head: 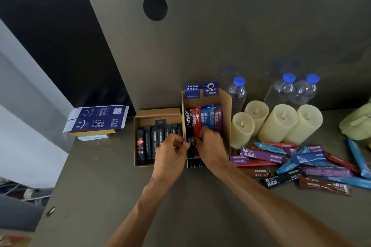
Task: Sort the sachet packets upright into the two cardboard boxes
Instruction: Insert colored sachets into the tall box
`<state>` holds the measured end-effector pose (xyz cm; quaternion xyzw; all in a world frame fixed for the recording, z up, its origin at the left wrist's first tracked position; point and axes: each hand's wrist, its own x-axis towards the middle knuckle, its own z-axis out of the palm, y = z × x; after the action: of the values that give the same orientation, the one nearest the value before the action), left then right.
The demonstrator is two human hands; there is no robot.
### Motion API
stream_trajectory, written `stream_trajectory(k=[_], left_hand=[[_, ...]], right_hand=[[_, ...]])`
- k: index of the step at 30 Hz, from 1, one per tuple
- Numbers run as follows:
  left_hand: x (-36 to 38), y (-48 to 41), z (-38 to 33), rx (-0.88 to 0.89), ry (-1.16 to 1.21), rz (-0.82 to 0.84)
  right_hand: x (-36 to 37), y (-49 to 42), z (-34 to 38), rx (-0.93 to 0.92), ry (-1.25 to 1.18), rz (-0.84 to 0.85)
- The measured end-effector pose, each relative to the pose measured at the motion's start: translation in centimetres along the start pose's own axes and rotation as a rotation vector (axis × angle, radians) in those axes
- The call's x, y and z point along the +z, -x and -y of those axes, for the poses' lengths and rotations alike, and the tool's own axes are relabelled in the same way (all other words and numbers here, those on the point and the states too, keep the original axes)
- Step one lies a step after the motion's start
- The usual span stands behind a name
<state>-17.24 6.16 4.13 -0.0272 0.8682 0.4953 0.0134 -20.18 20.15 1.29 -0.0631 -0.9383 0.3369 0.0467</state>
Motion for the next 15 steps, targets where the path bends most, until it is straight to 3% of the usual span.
stream_trajectory(k=[15], left_hand=[[0.4,4.2,1.5,0.018,-0.042,0.027]], right_hand=[[-4.3,7.7,-3.7,-0.036,-0.165,-0.044]])
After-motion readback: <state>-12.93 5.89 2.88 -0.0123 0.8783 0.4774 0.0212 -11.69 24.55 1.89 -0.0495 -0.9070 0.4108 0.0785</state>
